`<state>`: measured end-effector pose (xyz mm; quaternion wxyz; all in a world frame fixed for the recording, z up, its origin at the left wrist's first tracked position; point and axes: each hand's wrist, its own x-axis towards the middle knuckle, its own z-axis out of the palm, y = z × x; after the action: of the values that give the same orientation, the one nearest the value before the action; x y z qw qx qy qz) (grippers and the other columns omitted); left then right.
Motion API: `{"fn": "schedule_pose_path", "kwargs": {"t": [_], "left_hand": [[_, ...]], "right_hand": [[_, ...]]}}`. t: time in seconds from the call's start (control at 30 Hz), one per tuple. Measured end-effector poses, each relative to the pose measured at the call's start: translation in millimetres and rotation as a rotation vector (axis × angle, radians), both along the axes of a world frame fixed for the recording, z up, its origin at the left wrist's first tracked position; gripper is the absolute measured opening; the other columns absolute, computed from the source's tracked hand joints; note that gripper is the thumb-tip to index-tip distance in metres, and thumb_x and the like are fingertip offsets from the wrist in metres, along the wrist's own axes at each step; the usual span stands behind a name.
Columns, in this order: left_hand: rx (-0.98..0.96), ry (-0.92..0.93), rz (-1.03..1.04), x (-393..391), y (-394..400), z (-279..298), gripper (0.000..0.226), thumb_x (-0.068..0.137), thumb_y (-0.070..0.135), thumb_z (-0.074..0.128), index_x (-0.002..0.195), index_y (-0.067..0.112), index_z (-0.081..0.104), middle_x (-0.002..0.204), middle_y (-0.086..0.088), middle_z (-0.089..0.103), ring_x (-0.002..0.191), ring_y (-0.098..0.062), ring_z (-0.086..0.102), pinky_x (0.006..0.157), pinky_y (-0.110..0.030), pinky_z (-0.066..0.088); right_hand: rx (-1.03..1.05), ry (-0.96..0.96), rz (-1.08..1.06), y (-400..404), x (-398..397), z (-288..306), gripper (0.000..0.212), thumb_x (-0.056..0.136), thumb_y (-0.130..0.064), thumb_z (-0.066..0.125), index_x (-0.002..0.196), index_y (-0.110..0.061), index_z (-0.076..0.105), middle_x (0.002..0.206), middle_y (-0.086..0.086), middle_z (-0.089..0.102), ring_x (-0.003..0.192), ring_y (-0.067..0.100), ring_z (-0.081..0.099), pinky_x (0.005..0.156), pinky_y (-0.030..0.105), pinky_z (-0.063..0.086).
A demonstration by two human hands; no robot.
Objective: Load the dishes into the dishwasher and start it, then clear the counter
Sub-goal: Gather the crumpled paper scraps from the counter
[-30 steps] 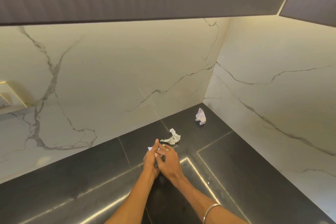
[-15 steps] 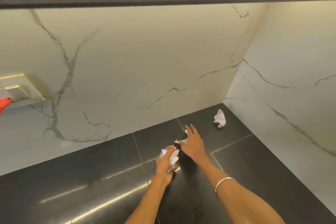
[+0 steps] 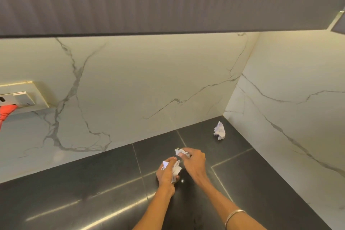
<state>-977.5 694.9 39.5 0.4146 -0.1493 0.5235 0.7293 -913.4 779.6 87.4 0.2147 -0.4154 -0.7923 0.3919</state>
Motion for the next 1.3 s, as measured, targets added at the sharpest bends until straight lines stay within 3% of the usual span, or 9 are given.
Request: {"fn": "schedule_pose_path", "kwargs": {"t": [0.1, 0.23, 0.4, 0.6, 0.73, 0.87, 1.0, 1.17, 1.3], "left_hand": [[0.000, -0.032, 0.039, 0.4, 1.6, 2.4, 0.029, 0.080, 0.019, 0.081, 0.104, 0.007, 0.071, 0.086, -0.014, 0.072, 0.066, -0.023, 0.066, 0.054, -0.028, 0.051], [0.085, -0.107, 0.066, 1.0, -6.8, 10.1, 0.029, 0.084, 0.028, 0.077, 0.104, 0.009, 0.067, 0.067, -0.003, 0.068, 0.050, -0.011, 0.063, 0.047, -0.023, 0.050], [0.232, -0.232, 0.065, -6.4, -14.7, 1.8, 0.057, 0.089, 0.050, 0.058, 0.114, -0.001, 0.066, 0.086, -0.015, 0.071, 0.078, -0.027, 0.070, 0.091, -0.043, 0.051], [0.187, -0.272, -0.005, -15.2, -12.5, 9.9, 0.038, 0.083, 0.044, 0.069, 0.089, 0.006, 0.068, 0.091, -0.018, 0.069, 0.079, -0.032, 0.068, 0.082, -0.044, 0.054], [0.096, -0.255, -0.068, -23.9, 8.1, 8.1, 0.036, 0.061, 0.026, 0.085, 0.087, 0.007, 0.068, 0.073, -0.012, 0.068, 0.063, -0.025, 0.066, 0.060, -0.036, 0.059], [0.087, -0.291, -0.040, -28.4, 32.9, 4.5, 0.022, 0.072, 0.019, 0.077, 0.086, 0.009, 0.063, 0.068, -0.009, 0.064, 0.052, -0.022, 0.063, 0.048, -0.029, 0.053], [0.048, -0.295, -0.027, -25.5, 55.1, 2.0, 0.017, 0.077, 0.019, 0.074, 0.078, 0.010, 0.059, 0.066, -0.007, 0.058, 0.046, -0.017, 0.053, 0.034, -0.019, 0.039], [0.068, -0.332, 0.023, -33.6, 73.3, 4.4, 0.018, 0.082, 0.017, 0.071, 0.074, 0.013, 0.055, 0.069, -0.004, 0.053, 0.047, -0.013, 0.051, 0.033, -0.018, 0.037], [0.059, -0.304, -0.022, -31.5, 86.0, 1.2, 0.019, 0.080, 0.020, 0.075, 0.080, 0.012, 0.059, 0.073, -0.007, 0.056, 0.056, -0.017, 0.054, 0.036, -0.020, 0.040]], "right_hand": [[-0.021, 0.032, 0.166, -30.9, 1.5, 8.7, 0.015, 0.089, -0.023, 0.068, 0.079, -0.025, 0.079, 0.069, -0.010, 0.072, 0.067, 0.002, 0.070, 0.058, 0.014, 0.051], [-0.011, -0.022, 0.164, -52.2, 0.0, -3.7, 0.024, 0.094, -0.021, 0.061, 0.111, -0.028, 0.076, 0.094, -0.008, 0.076, 0.085, -0.001, 0.069, 0.080, 0.016, 0.055], [0.157, -0.168, 0.120, -60.6, -7.0, -8.5, 0.021, 0.094, -0.018, 0.059, 0.106, -0.021, 0.076, 0.096, -0.009, 0.073, 0.085, 0.000, 0.067, 0.076, 0.010, 0.053], [0.183, -0.303, 0.157, -58.0, -11.4, -9.9, 0.019, 0.092, -0.020, 0.058, 0.103, -0.016, 0.073, 0.101, -0.002, 0.063, 0.096, 0.013, 0.060, 0.085, 0.026, 0.052], [-0.048, -0.151, 0.162, -38.5, -7.4, 2.6, 0.011, 0.085, -0.021, 0.071, 0.091, -0.029, 0.066, 0.069, -0.010, 0.066, 0.062, -0.001, 0.062, 0.064, 0.017, 0.054], [-0.195, -0.094, 0.233, 8.0, -2.9, 20.5, 0.030, 0.078, -0.004, 0.069, 0.102, -0.024, 0.067, 0.077, 0.000, 0.073, 0.062, 0.001, 0.066, 0.057, 0.014, 0.050], [-0.096, -0.061, -0.037, 62.4, 16.8, 8.9, 0.017, 0.091, -0.012, 0.063, 0.100, -0.024, 0.071, 0.088, -0.011, 0.071, 0.081, 0.001, 0.068, 0.073, 0.012, 0.050], [0.156, -0.299, -0.269, 128.3, 30.6, -8.7, 0.064, 0.088, -0.013, 0.064, 0.144, -0.025, 0.036, 0.136, 0.012, 0.043, 0.121, 0.031, 0.043, 0.090, 0.042, 0.048], [0.094, -0.335, -0.244, 176.6, 28.2, -9.2, 0.088, 0.087, -0.020, 0.070, 0.155, -0.028, 0.015, 0.158, 0.009, 0.020, 0.138, 0.038, 0.030, 0.101, 0.050, 0.045]]}}
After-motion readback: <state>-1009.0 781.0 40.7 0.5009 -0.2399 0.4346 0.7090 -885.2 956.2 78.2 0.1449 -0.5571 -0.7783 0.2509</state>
